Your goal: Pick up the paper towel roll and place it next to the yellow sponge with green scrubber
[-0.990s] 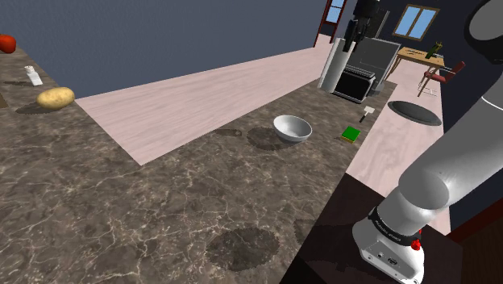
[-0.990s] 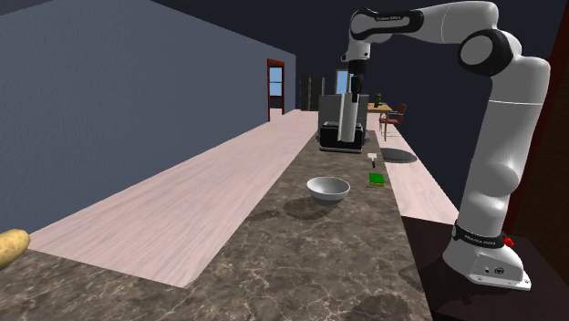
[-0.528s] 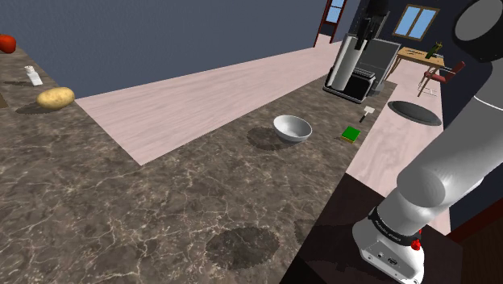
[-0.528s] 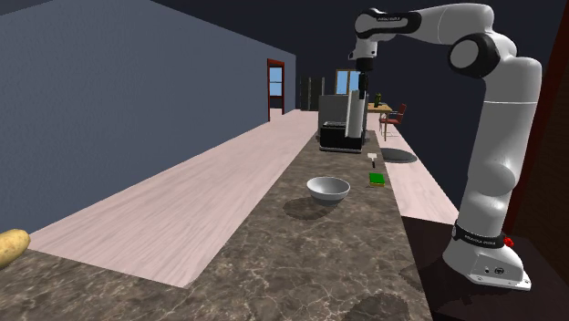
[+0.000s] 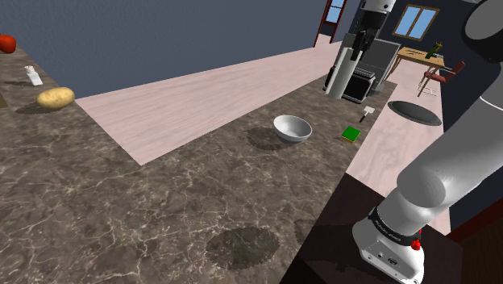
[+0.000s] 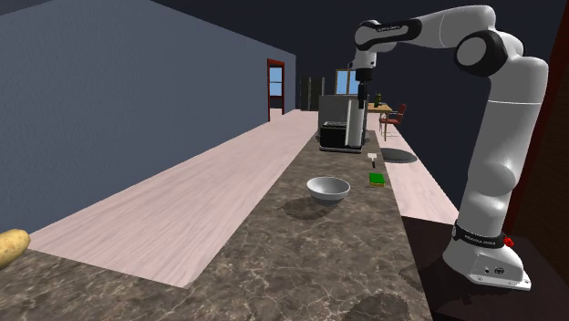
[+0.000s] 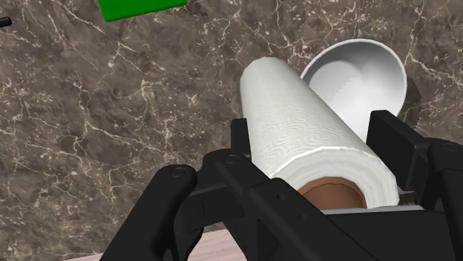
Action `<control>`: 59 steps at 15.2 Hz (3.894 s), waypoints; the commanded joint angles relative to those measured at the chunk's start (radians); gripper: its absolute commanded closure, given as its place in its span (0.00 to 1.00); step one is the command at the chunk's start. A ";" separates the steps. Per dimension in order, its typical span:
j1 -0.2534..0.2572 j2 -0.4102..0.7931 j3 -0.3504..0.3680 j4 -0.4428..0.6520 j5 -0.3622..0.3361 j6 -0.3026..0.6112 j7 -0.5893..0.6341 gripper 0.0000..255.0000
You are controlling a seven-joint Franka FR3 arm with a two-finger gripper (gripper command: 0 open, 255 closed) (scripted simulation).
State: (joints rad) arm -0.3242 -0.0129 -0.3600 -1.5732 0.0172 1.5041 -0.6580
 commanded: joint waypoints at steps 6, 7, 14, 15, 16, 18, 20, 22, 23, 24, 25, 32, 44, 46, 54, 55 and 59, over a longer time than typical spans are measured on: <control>0.002 -0.021 0.003 -0.120 -0.007 0.101 0.004 1.00; 0.003 -0.023 0.003 -0.136 -0.008 0.115 0.005 1.00; 0.003 -0.031 0.004 -0.238 -0.010 0.210 0.005 1.00; 0.003 -0.031 0.004 -0.252 -0.010 0.224 0.005 1.00; 0.003 -0.031 0.003 -0.265 -0.010 0.237 0.004 1.00; 0.002 -0.030 0.003 -0.291 -0.010 0.264 0.004 1.00; 0.002 -0.028 0.003 -0.316 -0.009 0.290 0.003 1.00; 0.002 -0.025 0.002 -0.340 -0.008 0.317 0.002 1.00; 0.002 -0.023 0.002 -0.351 -0.008 0.330 0.001 1.00; 0.002 -0.021 0.002 -0.363 -0.007 0.343 0.000 1.00; 0.002 -0.019 0.002 -0.374 -0.006 0.356 -0.001 1.00; 0.000 0.003 0.000 -0.445 0.002 0.448 -0.008 1.00; -0.002 0.046 -0.002 -0.520 0.020 0.562 -0.023 1.00; -0.002 0.046 -0.002 -0.520 0.020 0.562 -0.023 1.00; -0.002 0.046 -0.002 -0.520 0.020 0.562 -0.023 0.00; -0.001 0.034 -0.002 -0.498 0.015 0.530 -0.020 0.00; -0.001 0.009 -0.002 -0.429 0.005 0.438 -0.012 0.00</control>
State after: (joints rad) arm -0.3256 0.0025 -0.3619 -2.0112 0.0244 1.9583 -0.6722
